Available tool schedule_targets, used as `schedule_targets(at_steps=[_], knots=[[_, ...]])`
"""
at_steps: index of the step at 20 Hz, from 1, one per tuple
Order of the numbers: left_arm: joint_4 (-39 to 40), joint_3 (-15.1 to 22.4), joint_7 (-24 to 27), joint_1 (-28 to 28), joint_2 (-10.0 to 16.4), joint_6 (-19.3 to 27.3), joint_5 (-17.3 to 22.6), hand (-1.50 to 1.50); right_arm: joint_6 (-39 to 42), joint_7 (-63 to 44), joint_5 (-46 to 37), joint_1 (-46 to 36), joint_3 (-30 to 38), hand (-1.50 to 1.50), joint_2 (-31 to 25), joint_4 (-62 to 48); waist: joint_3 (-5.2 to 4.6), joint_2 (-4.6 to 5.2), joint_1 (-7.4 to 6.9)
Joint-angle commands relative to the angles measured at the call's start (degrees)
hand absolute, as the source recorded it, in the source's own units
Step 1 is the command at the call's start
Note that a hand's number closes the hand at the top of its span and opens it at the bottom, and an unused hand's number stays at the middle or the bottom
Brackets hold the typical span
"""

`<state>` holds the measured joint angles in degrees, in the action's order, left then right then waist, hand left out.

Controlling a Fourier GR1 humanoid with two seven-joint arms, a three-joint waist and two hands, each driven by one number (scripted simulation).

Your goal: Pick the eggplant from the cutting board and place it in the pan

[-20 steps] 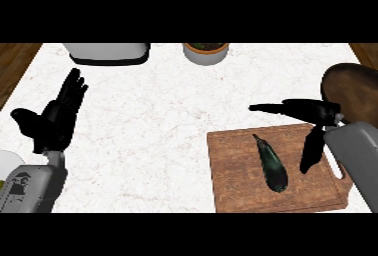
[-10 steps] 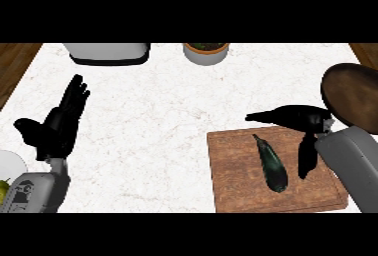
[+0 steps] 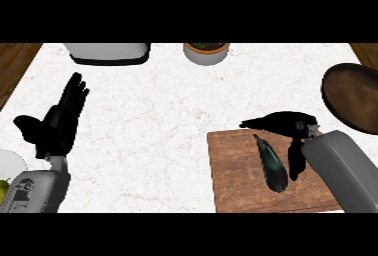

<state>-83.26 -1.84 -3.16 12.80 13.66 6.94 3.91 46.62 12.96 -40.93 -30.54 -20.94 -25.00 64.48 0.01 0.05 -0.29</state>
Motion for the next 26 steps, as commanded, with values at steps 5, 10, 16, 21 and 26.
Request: schedule_targets(at_steps=[5,10,16,21,26], knots=[[-4.16,1.19,-4.38,0.36,-1.7,0.78,-2.73,0.0,-2.65,2.39,-6.94,1.4,-1.85,-1.5,4.21,-3.53,0.01,-0.05,-0.04],[-1.0,-2.13,1.08,-1.75,-0.73,-1.27,-1.77,0.0,2.43,3.88,-7.76,-0.07,-1.09,-1.5,1.76,-3.64,-0.01,-0.03,-0.01],[2.65,-3.08,-0.72,2.99,-0.85,-2.55,-0.36,0.0,-1.87,13.11,-8.27,0.58,-5.59,1.5,2.9,-5.33,0.0,0.14,0.07],[0.64,-2.01,-0.18,0.18,-2.13,-1.57,-2.33,0.0,-4.45,14.67,-9.83,2.43,-5.33,1.5,1.11,-3.6,-0.01,-0.02,0.22],[0.18,-2.96,-0.97,0.59,-1.65,-1.86,-1.9,0.0,-6.96,3.51,-9.42,0.71,-0.65,1.5,6.54,-8.1,-0.03,-0.01,0.2]])
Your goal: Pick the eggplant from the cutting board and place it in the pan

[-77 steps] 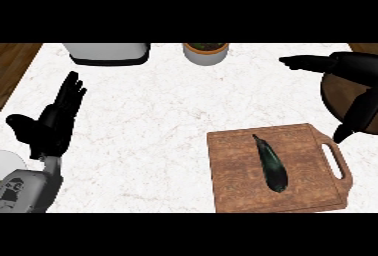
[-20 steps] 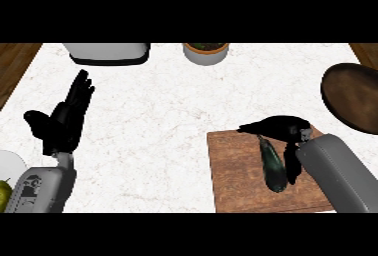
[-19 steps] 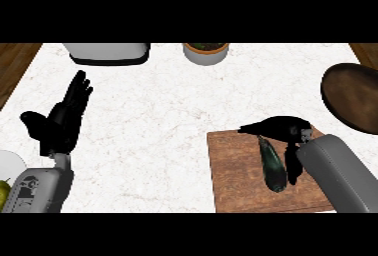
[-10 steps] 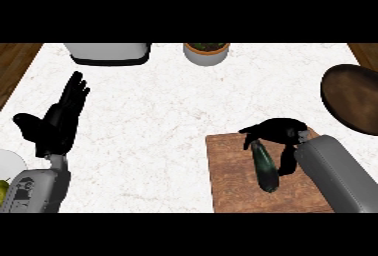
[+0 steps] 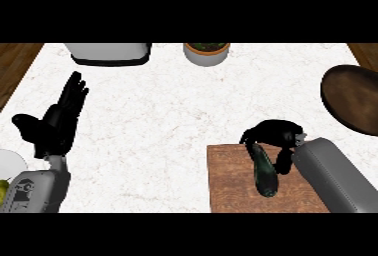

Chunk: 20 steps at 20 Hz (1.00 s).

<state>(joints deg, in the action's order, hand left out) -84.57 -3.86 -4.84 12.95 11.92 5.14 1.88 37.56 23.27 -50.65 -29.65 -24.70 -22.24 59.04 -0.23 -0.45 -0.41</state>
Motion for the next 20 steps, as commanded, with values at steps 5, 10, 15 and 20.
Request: schedule_targets(at_steps=[5,10,15,20], knots=[[-0.61,-0.54,-0.12,-1.2,0.75,-0.25,0.04,0.0,-11.45,-34.79,1.36,-3.29,20.34,1.5,7.23,-8.3,0.06,0.09,1.57],[0.8,-0.02,1.0,-1.13,-0.4,0.22,-0.37,0.0,-27.71,-54.77,-3.44,-11.38,25.2,1.5,12.98,-4.12,0.02,0.12,0.4],[0.98,-0.83,2.98,-2.11,1.28,-2.64,0.96,0.0,-41.69,-67.11,-13.61,-15.19,21.94,1.5,17.42,1.64,0.09,0.17,-0.15],[-2.08,-0.64,-1.76,-0.58,0.32,-0.66,0.82,0.0,-46.1,-73.78,-19.49,-16.61,21.73,1.5,16.51,5.38,0.22,0.15,0.32]])
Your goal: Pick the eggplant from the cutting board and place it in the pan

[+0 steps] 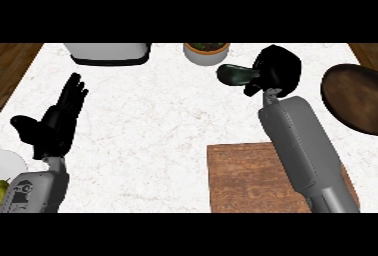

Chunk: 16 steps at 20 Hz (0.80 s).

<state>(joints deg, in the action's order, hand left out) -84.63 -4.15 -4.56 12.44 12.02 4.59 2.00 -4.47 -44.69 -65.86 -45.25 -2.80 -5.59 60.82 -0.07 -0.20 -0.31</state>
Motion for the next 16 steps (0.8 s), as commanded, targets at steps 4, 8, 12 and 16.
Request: schedule_targets(at_steps=[4,8,12,16], knots=[[-1.55,0.66,-1.68,0.22,-0.9,1.43,-1.38,0.0,-6.87,-4.14,-2.95,-0.43,3.81,1.5,-3.72,5.16,0.08,0.1,0.43],[-2.69,-1.03,-1.94,-0.76,1.56,-1.86,1.09,0.0,-14.52,3.03,6.23,-0.93,13.02,1.5,-7.49,4.31,0.16,0.3,0.06],[-2.62,-0.15,-1.88,-0.34,0.12,-0.21,-0.44,0.0,-18.39,12.45,11.64,4.15,18.35,1.5,-13.56,1.0,0.16,0.36,0.21],[1.88,-1.09,0.83,1.16,0.0,-0.93,-0.36,0.0,-18.94,14.83,10.02,2.29,20.87,1.5,-19.55,-8.31,0.1,0.61,-0.14]])
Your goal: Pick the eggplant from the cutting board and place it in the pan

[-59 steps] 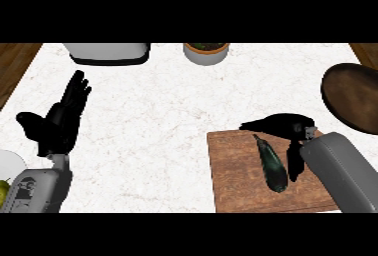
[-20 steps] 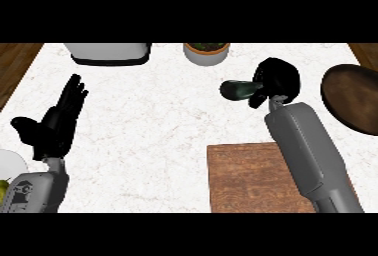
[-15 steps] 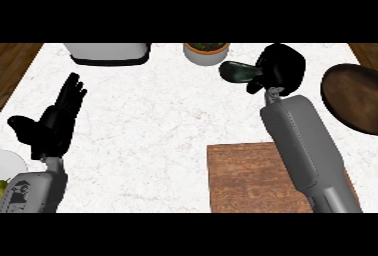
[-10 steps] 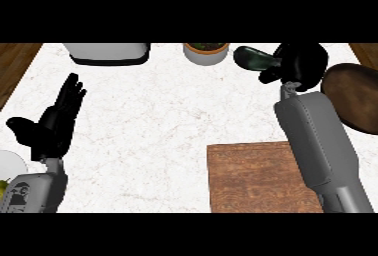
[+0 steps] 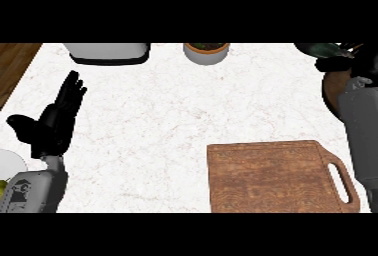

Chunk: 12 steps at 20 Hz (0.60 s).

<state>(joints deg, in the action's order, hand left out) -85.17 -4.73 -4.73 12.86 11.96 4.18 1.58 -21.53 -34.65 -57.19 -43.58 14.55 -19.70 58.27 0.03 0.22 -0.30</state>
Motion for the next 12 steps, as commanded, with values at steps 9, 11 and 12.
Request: schedule_targets(at_steps=[9,11,12], knots=[[1.11,1.28,1.0,0.44,-1.69,0.1,-0.99,0.0,-10.71,19.38,2.15,1.25,10.06,1.5,-17.66,-28.26,0.13,0.8,-1.86],[0.46,1.11,-0.27,2.23,-1.57,0.07,-0.54,0.0,-11.76,23.44,3.53,1.27,11.93,1.5,-20.48,-32.34,0.26,1.19,-2.55],[1.79,1.85,3.28,0.46,-2.58,0.28,-1.51,0.0,-13.02,25.28,4.95,2.03,13.21,1.5,-20.16,-34.06,0.27,1.31,-2.54]])
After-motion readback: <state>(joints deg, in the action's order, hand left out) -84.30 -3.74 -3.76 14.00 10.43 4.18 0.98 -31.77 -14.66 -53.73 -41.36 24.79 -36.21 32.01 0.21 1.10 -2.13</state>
